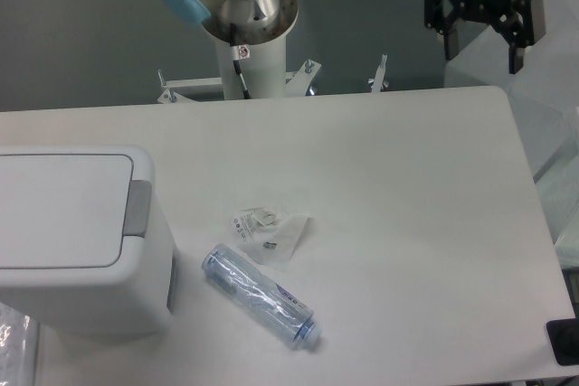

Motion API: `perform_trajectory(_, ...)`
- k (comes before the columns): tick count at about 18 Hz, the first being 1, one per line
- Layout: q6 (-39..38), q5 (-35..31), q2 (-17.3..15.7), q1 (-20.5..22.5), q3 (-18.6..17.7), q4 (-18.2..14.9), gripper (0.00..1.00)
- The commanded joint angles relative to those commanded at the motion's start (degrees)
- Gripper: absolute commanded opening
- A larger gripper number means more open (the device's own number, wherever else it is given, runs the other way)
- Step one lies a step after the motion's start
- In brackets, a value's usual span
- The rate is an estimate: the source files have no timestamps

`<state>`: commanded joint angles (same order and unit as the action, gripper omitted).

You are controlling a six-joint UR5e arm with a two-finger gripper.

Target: Open the trash can

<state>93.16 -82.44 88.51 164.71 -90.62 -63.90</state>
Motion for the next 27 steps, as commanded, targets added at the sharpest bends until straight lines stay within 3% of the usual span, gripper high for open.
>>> perform_trajectory(7, -2.45, 0.17, 0.09, -0.17, 0.09, 0.00, 1.00)
perform_trajectory(11, -14.29, 4.20, 0.79, -3.42, 0.70, 0.00, 1.00)
perform_trajectory(19, -32.67, 14.85, 1.32, -3.78, 1.32, 0.09, 1.00)
perform_trajectory(24, -47.61, 15.38, 2.02, -9.31, 1.49, 3.25, 1.00)
perform_trajectory(27, -53.86, 15.38, 3.60, -13.25, 2.46, 3.43, 1.00)
